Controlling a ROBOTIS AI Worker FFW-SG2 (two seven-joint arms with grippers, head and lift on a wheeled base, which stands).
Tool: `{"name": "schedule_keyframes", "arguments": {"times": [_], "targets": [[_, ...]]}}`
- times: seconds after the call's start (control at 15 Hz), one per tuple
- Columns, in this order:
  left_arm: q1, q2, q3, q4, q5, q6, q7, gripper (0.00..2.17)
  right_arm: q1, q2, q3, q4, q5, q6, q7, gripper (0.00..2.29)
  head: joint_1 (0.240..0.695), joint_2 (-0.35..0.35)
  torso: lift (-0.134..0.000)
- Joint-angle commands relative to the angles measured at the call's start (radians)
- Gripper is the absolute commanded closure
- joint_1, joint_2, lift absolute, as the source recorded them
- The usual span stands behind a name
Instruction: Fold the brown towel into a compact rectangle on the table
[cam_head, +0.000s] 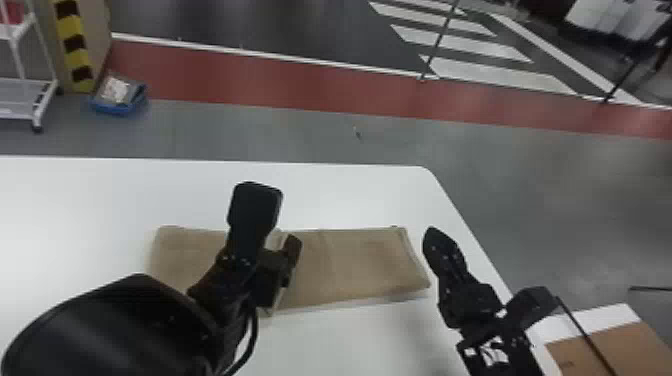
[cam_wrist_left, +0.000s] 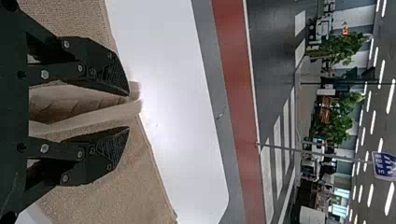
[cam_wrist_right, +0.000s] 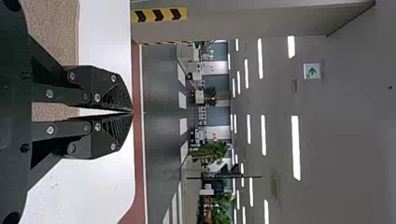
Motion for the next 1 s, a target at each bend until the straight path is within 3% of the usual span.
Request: {"name": "schedule_keyframes", "arguments": {"times": [0.0, 0.2, 0.33, 0.6, 0.73, 0.93], "targets": [[-0.001, -0.004, 0.003, 0.005, 0.018, -0.038, 0.011, 0.02, 0.001, 0.000, 0.010, -0.005, 0.000, -0.003, 0.005, 0.49, 0.695, -0.350, -0.125], [0.006, -0.002, 0.029, -0.004, 0.013, -0.077, 0.019, 0.04, 0.020, 0.000, 0.025, -0.047, 0.006, 0.018, 0.025, 0.45, 0.695, -0.350, -0.125], [0.049, 0.025, 0.075, -0.013, -0.013, -0.136, 0.003, 0.04, 0.033, 0.009, 0.037, -0.105, 0.011, 0.110, 0.015, 0.45, 0.695, -0.350, -0.125], [0.162, 0.172, 0.210, -0.112, -0.002, -0.185, -0.008, 0.04, 0.052, 0.030, 0.131, -0.211, 0.035, 0.279, -0.057, 0.45, 0.695, -0.350, -0.125], [0.226, 0.212, 0.276, -0.128, 0.001, -0.295, -0.021, 0.04, 0.053, 0.039, 0.200, -0.248, 0.040, 0.337, -0.103, 0.45, 0.695, -0.303, -0.125], [0.277, 0.251, 0.353, -0.145, 0.036, -0.329, -0.046, 0.04, 0.052, 0.046, 0.304, -0.324, 0.041, 0.466, -0.176, 0.45, 0.695, -0.153, -0.125]]}}
